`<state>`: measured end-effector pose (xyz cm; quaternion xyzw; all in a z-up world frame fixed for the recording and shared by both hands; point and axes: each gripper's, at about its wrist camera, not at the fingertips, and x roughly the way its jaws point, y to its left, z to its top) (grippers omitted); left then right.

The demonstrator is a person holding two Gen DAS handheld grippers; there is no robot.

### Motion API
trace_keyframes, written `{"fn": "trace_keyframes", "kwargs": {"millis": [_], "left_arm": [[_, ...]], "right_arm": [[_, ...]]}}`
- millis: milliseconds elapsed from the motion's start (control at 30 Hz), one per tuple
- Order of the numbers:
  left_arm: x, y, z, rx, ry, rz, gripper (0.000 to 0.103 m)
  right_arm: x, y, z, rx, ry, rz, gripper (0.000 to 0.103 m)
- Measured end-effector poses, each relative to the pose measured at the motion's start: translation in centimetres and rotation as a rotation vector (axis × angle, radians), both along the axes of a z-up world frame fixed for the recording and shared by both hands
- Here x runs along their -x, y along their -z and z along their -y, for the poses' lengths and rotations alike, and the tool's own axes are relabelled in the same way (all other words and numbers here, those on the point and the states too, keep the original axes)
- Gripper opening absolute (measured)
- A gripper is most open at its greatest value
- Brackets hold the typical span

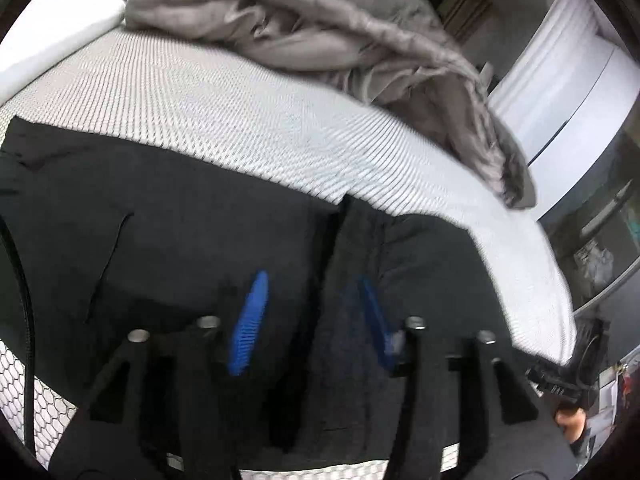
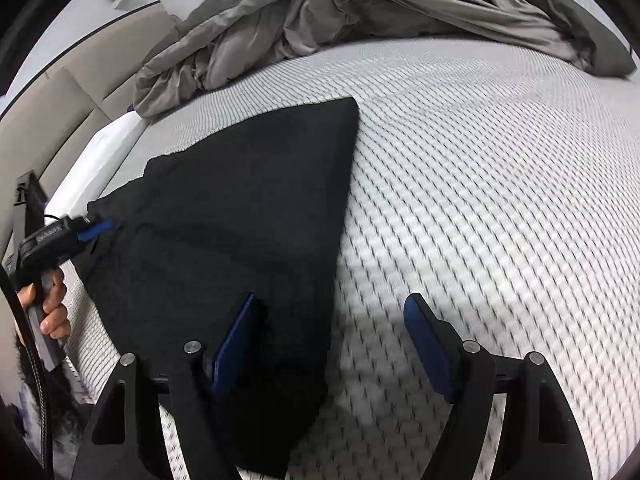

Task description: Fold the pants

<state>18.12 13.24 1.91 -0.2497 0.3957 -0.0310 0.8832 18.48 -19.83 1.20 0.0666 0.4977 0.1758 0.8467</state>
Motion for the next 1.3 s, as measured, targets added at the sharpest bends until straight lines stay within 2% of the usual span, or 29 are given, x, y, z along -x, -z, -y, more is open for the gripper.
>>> {"fn": "trace_keyframes", "kwargs": {"millis": [67, 167, 233, 267, 300, 367, 433, 567, 633, 733, 767, 800, 833, 867, 900, 967, 1133, 1233, 1267, 1300], "left_arm": [[-0.2, -0.4, 0.9, 0.021, 0.021, 0.013, 0.049], [-0.7, -1.1, 3.3, 0.032, 0.079, -0.004, 0.049], [-1.6, -1.2, 6.0, 0.059, 0.125, -0.004, 0.049], [-1.8, -1.3, 7.3, 0.075, 0.147, -0.004, 0.049], [-2.0, -1.4, 8.7, 0.087, 0.168, -0.009, 0.049], [-2.8, -1.4, 12.6, 0.122, 0.258, -0.024, 0.051], [-3.2, -1.1, 15.9, 0.125, 0.325, -0.039, 0.054], [-4.0, 0.1, 22.8, 0.050, 0.446, -0.104, 0.055], [-4.3, 0.7, 24.8, 0.007, 0.463, -0.125, 0.055], [-5.1, 1.2, 26.5, -0.036, 0.453, -0.143, 0.060], [-5.3, 1.3, 26.7, -0.031, 0.449, -0.144, 0.061], [-5.5, 1.4, 26.8, -0.024, 0.446, -0.145, 0.062], [-5.7, 1.4, 27.0, -0.021, 0.443, -0.144, 0.063], [-5.9, 1.5, 27.0, -0.017, 0.435, -0.142, 0.063], [-6.1, 1.6, 27.1, -0.012, 0.428, -0.140, 0.063], [-6.3, 1.7, 27.1, -0.004, 0.409, -0.134, 0.063], [-7.3, 2.2, 28.0, -0.058, 0.406, -0.114, 0.063], [-7.4, 1.8, 28.3, -0.090, 0.405, -0.111, 0.063], [-6.9, 1.3, 28.2, -0.116, 0.385, -0.105, 0.063], [-6.3, 0.6, 28.2, -0.129, 0.385, -0.074, 0.063]], "right_arm": [[1.0, 0.0, 0.7, -0.041, 0.002, -0.023, 0.076], [2.4, 1.0, 1.8, -0.175, 0.015, -0.071, 0.062], [3.2, 1.2, 2.3, -0.250, 0.036, -0.071, 0.060], [3.3, 1.2, 2.3, -0.265, 0.034, -0.071, 0.056], [3.4, 1.1, 2.2, -0.267, 0.029, -0.070, 0.050], [3.7, 1.0, 2.0, -0.269, 0.007, -0.073, 0.049], [3.8, 0.9, 1.8, -0.274, -0.003, -0.083, 0.045], [3.8, 0.9, 0.2, -0.234, -0.048, -0.102, 0.045], [4.6, 0.4, -0.6, -0.194, -0.082, -0.081, 0.045], [5.2, 0.2, -0.1, -0.208, -0.084, -0.066, 0.045], [5.2, 0.4, 0.3, -0.220, -0.067, -0.064, 0.041], [5.0, 0.9, 0.6, -0.244, -0.038, -0.072, 0.031], [4.9, 1.4, 0.8, -0.267, -0.025, -0.084, 0.025], [4.9, 1.7, 0.9, -0.285, -0.019, -0.091, 0.013], [4.9, 2.0, 1.0, -0.303, -0.014, -0.090, 0.006], [5.3, 2.0, 1.4, -0.327, -0.032, -0.099, 0.003], [7.8, 1.8, 0.9, -0.280, -0.144, -0.111, 0.002], [8.1, 1.2, 1.6, -0.253, -0.172, -0.099, 0.008], [8.4, 0.8, 2.3, -0.261, -0.163, -0.088, 0.017], [8.0, 0.3, 3.0, -0.272, -0.139, -0.070, 0.034]]}}
